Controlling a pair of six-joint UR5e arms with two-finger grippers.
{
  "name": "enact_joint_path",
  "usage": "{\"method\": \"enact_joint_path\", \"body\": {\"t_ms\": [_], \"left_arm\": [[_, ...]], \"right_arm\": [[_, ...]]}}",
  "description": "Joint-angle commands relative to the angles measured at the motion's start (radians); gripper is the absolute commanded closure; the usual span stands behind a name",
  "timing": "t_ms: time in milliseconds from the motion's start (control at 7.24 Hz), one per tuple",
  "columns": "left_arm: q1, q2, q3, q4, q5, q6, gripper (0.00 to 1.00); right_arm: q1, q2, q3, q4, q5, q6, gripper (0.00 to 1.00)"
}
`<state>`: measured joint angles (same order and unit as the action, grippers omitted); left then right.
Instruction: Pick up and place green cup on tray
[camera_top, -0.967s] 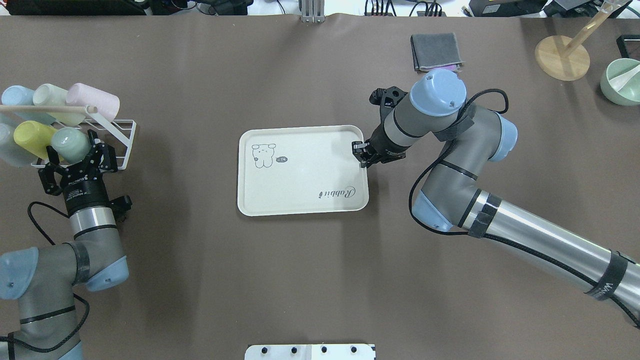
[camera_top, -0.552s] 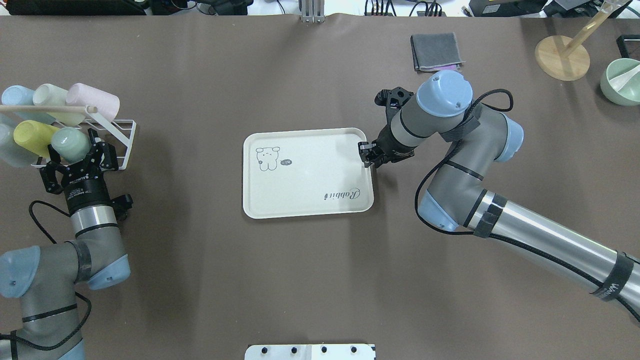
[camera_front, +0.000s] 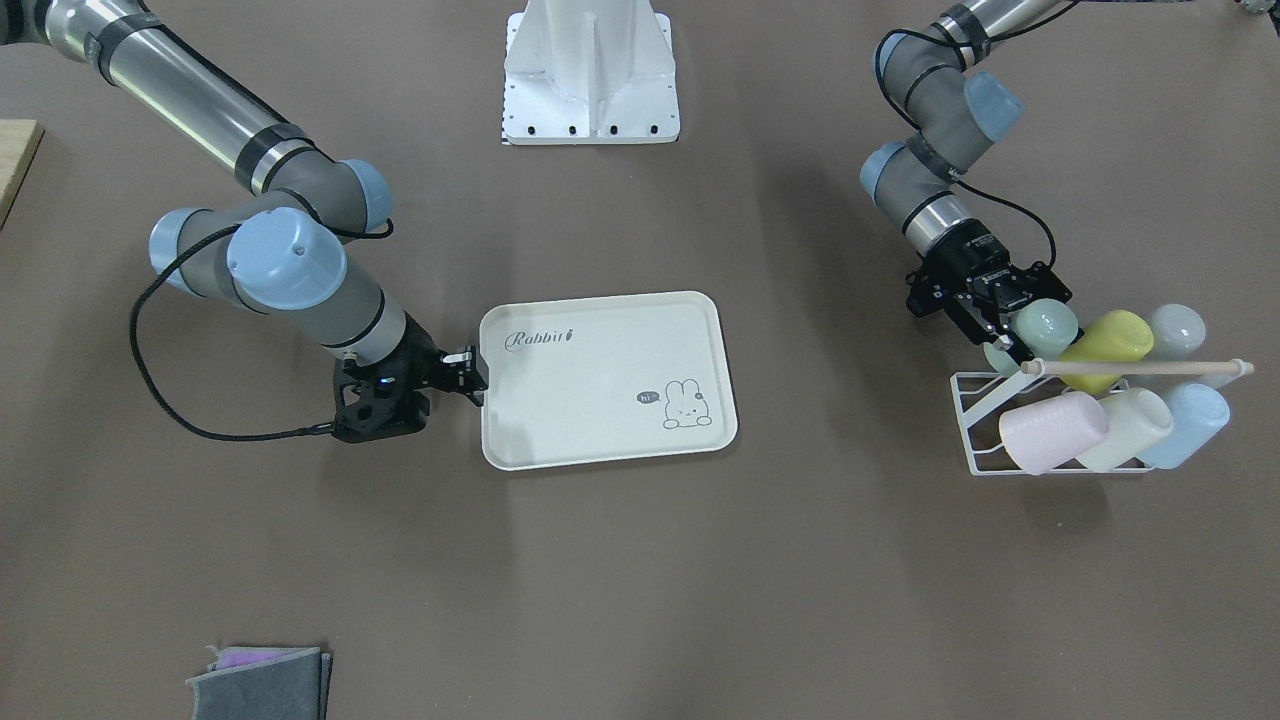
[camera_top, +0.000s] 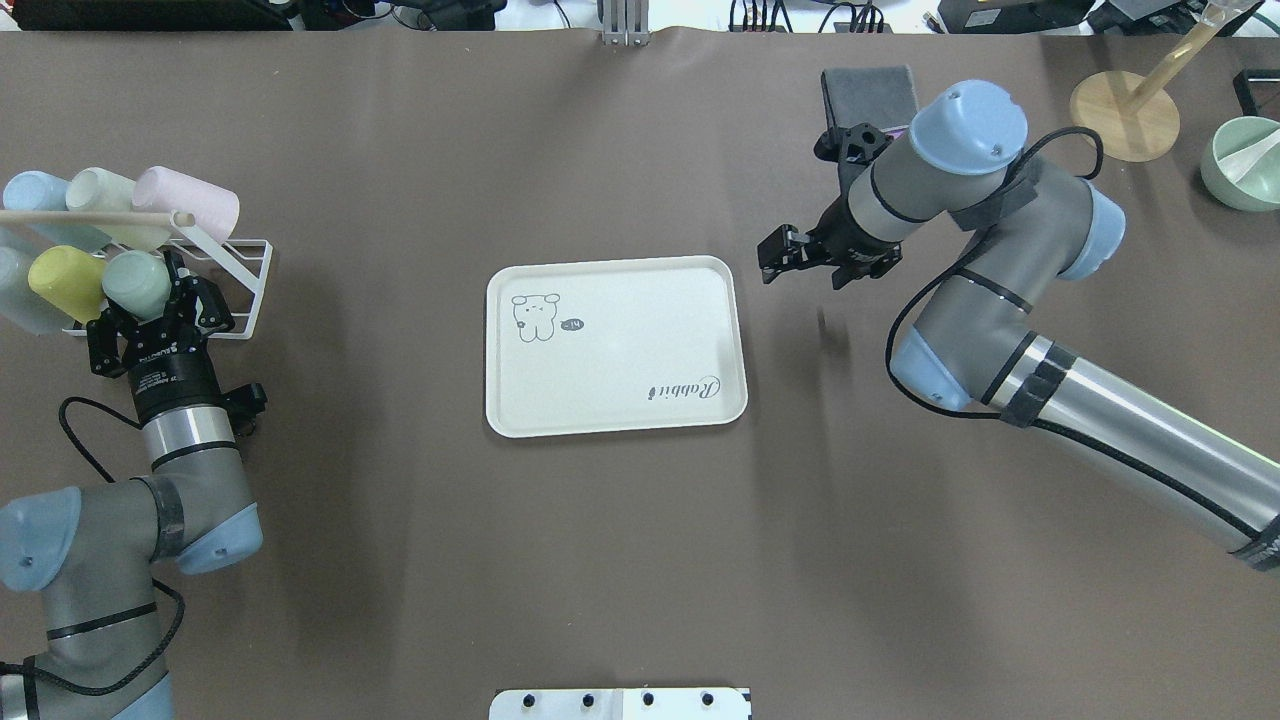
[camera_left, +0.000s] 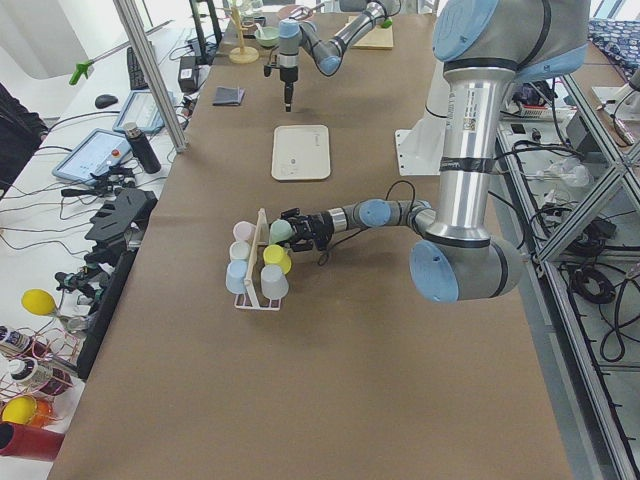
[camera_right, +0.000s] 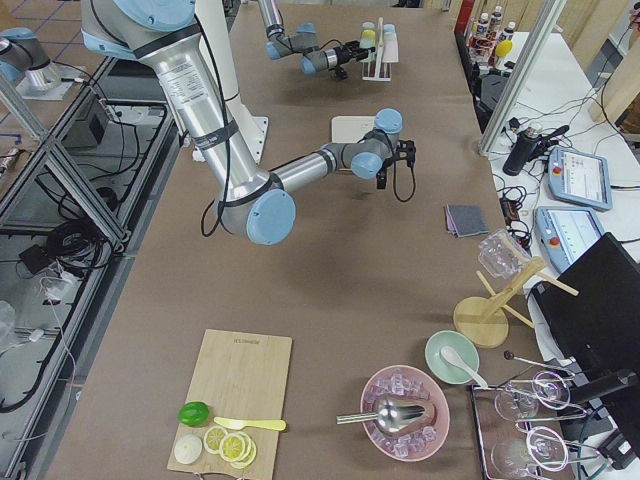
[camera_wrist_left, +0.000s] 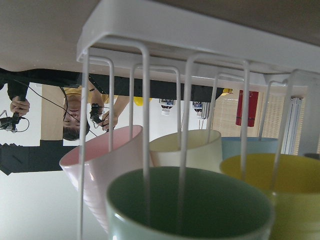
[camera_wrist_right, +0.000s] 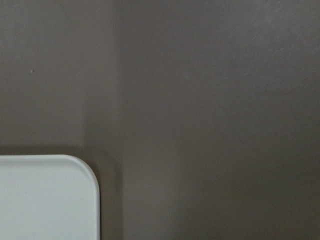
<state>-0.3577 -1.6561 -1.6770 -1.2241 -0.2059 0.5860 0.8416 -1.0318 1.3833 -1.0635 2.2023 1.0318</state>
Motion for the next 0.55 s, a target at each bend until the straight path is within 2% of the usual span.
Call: {"method": "enact_joint_path", "body": {"t_ms": [0,276,414], "left_arm": [[-0.001,-0.001,-0.007,0.0,0.0,0.002,1.0],[-0.003,0.004,-0.035,0.0,0.005,0.021,1.0],[-0.003,0.009,-0.049,0.0,0.005,0.026,1.0]], "right_arm": [[0.166,-0.077,0.049,-0.094,0.109,-0.192,0.0],[0.281,-0.216,0.121,-0.13,0.131,-0.342,0.0],[0.351,-0.275,0.128,-0.145,0.163,-0.387,0.0]]}}
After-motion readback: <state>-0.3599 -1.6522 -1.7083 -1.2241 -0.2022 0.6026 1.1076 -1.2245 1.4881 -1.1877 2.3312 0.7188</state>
